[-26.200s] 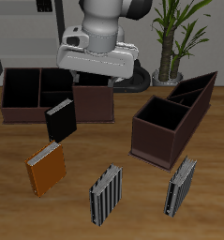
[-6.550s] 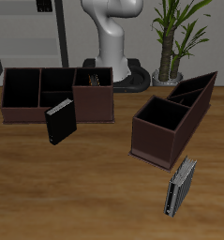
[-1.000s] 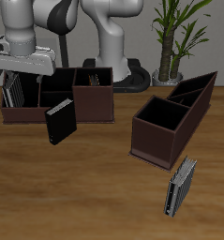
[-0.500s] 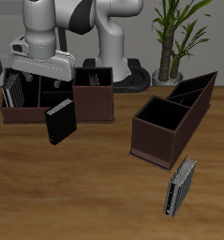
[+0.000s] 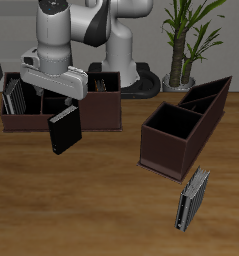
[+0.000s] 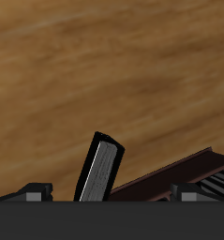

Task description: Place the orange book into the back desk caddy's right compartment and place the right striped book into the back desk caddy's left compartment and place the black book into the back desk caddy's left compartment

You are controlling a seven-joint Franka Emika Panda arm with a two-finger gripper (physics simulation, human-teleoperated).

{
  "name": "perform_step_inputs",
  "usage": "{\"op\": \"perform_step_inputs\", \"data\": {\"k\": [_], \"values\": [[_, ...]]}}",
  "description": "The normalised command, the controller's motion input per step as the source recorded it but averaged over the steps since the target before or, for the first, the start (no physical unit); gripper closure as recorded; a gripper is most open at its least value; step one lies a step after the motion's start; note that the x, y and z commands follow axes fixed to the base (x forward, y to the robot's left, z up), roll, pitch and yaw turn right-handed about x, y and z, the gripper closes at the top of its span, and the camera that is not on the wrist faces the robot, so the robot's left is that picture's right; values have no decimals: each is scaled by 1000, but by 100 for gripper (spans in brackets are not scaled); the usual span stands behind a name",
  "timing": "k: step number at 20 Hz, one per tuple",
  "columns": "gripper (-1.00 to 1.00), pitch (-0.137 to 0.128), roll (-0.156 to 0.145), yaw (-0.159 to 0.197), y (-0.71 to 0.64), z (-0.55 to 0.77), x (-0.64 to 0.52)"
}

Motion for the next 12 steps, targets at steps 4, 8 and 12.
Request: {"op": "perform_step_inputs", "data": {"k": [4, 8, 12], "values": [[-100, -61, 12, -66, -157, -283, -135], [-100, -36, 50, -62, 5, -205, -74], [-100, 16, 56, -21, 144, -374, 34]]}}
